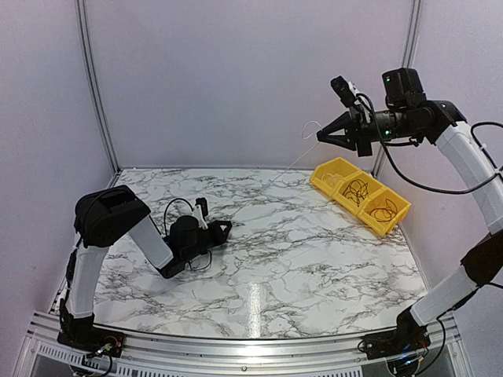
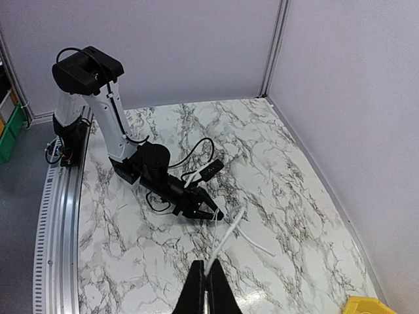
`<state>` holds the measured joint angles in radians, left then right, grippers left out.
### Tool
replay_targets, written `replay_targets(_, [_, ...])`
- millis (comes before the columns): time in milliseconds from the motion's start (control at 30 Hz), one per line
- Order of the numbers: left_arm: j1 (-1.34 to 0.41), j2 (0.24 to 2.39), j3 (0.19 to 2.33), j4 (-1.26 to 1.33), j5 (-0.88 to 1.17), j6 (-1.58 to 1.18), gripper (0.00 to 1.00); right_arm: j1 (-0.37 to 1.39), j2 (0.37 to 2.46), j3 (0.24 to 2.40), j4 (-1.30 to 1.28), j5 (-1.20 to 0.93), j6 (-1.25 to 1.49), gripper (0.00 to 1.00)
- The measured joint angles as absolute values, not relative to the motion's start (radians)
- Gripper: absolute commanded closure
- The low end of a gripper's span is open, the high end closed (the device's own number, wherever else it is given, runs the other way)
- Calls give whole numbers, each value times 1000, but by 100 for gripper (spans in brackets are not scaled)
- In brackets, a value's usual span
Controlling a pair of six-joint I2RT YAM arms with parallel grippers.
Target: Untangle the cables
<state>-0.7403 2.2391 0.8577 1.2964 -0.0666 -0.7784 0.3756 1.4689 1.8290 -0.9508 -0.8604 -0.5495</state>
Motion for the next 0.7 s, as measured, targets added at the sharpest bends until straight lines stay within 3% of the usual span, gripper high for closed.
replay_targets(167, [-735, 2220, 833, 1296, -70, -778, 90, 337, 1481, 1865, -918, -829, -489, 100])
replay_targets(333, [-717, 2211, 819, 1283, -86, -774, 78, 239, 1509, 1971, -823, -801, -396, 100])
replay_targets(700, [-697, 2153, 754, 1240, -86, -746, 73, 141, 1596, 2077, -600, -678, -253, 100])
